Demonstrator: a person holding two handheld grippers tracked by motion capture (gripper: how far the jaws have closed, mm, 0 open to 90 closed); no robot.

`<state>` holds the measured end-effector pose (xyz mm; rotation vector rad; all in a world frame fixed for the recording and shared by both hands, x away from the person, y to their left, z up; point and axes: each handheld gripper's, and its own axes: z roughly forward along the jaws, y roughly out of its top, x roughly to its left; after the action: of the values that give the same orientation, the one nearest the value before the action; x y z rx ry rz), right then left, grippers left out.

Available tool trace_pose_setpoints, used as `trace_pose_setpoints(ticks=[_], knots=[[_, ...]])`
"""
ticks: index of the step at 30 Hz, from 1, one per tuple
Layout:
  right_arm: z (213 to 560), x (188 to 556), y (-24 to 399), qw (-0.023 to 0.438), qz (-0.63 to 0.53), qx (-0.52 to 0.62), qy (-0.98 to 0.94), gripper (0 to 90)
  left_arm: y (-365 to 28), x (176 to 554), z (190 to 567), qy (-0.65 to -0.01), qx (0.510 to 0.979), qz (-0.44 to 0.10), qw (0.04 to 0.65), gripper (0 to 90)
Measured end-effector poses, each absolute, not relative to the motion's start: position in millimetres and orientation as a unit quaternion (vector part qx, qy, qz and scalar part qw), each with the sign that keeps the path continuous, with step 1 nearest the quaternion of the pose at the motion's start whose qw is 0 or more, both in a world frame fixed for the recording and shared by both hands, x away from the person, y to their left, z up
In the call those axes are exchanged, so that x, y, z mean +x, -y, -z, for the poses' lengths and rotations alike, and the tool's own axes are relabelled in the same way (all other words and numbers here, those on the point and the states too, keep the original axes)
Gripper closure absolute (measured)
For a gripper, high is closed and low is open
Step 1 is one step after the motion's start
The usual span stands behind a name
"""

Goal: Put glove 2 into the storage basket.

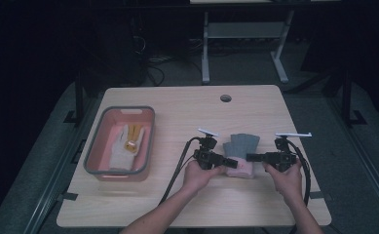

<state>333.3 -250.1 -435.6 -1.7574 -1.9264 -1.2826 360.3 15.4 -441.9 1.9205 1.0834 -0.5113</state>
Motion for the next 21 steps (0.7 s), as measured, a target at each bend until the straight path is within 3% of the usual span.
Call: trace_pose_setpoints(ticks=[21], knots=[[407.1,348.1,215.9,0.12,0.448,-0.574,0.675,74.5,-52.1,361.9,413.4,-0.436,0.763,0.178,0.443,61.0]])
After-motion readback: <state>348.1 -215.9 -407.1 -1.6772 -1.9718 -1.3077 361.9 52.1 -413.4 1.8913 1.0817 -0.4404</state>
